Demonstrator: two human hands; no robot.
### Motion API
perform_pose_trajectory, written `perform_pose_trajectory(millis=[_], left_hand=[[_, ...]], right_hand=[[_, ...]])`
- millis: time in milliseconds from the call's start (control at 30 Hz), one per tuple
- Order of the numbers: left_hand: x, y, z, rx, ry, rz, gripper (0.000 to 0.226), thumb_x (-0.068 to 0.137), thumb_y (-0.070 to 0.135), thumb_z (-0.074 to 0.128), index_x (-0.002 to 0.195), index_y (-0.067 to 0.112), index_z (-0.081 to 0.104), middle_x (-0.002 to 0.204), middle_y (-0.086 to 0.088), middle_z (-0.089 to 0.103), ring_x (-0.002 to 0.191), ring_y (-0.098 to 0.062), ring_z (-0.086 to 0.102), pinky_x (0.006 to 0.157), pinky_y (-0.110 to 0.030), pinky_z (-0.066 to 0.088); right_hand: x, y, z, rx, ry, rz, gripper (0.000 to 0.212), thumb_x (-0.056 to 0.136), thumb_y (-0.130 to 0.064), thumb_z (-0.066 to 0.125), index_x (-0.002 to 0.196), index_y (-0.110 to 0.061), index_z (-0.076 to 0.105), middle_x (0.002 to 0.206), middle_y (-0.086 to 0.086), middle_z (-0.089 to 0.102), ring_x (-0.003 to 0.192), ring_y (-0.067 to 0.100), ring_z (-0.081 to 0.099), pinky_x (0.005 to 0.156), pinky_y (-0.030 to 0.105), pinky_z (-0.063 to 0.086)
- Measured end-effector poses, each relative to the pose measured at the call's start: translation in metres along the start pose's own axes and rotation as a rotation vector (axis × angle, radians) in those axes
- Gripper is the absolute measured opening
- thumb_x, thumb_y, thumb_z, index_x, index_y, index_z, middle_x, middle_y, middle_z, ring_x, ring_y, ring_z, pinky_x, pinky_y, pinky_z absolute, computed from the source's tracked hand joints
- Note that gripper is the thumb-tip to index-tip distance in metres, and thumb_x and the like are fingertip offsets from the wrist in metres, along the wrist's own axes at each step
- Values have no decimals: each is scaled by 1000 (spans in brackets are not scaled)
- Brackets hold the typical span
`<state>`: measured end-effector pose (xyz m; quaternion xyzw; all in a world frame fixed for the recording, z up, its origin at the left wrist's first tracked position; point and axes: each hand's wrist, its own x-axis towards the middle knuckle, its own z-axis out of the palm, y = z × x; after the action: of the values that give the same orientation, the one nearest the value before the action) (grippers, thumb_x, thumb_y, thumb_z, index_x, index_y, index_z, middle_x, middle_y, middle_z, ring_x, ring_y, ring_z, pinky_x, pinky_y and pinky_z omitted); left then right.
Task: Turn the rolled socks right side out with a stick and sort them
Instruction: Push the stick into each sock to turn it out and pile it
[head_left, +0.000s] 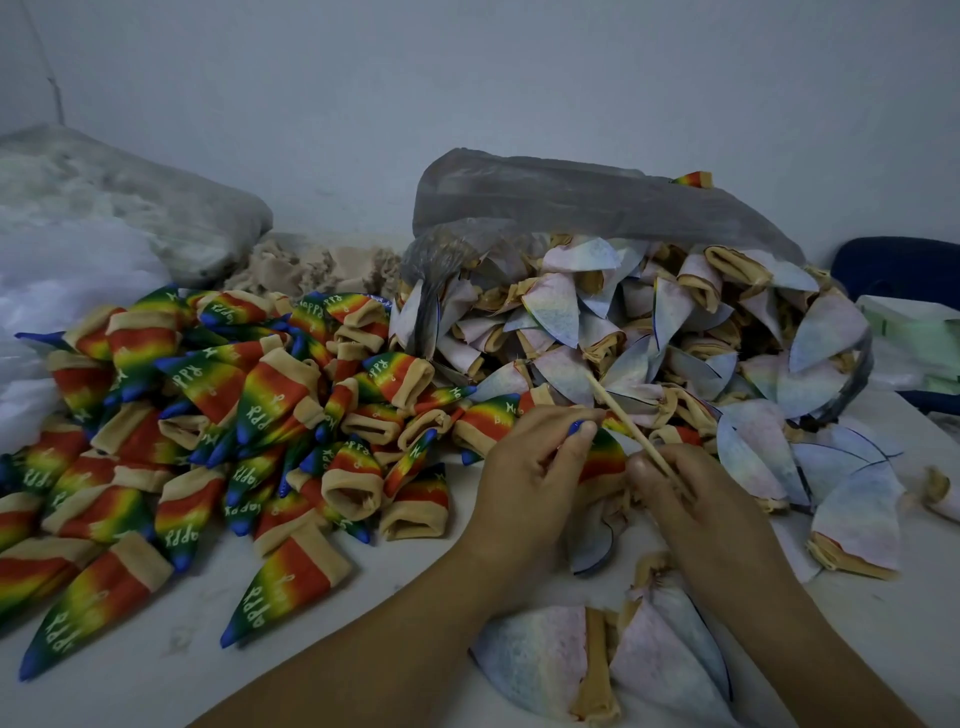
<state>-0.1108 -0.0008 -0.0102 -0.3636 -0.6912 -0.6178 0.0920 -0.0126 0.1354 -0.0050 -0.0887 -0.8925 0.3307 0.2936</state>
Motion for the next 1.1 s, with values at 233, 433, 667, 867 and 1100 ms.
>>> perform_pose_trajectory(millis=[233,433,667,867,1100], left_hand=[[15,-16,-8,-549,202,-634,26,98,37,57,106,18,72,109,-9,72,97,-26,69,92,-44,55],[25,-25,-19,-984,428,-868,34,96,29,60,120,4,65,100,-13,75,81,-22,73,68,-36,61],[25,-20,-18,-963,359,-838,28,98,29,58,114,7,65,110,-16,72,97,-28,71,82,-42,60],[8,-12,2,-901,96,-753,35,86,40,69,109,14,73,111,-17,72,106,-35,67,99,-54,50],[3,-13,2,-678,-52,-654,31,83,52,70,92,23,77,106,-11,74,108,-28,69,106,-52,45]], right_hand=[[-2,1,-10,-202,-29,-20,26,98,-36,35,76,-32,47,66,-3,52,62,10,52,54,32,41],[-1,-1,-11,-392,-59,-100,12,88,-21,59,92,-19,69,77,-6,61,75,19,51,63,38,45],[2,4,-6,-482,-3,-176,15,82,-14,70,97,-17,73,78,0,66,72,24,52,58,39,45],[-1,6,1,-413,12,-172,20,90,-22,57,105,-18,70,82,1,67,77,22,52,59,32,42],[2,7,5,-310,-28,-97,21,94,-18,50,110,-18,65,83,-10,52,84,14,41,64,26,32]])
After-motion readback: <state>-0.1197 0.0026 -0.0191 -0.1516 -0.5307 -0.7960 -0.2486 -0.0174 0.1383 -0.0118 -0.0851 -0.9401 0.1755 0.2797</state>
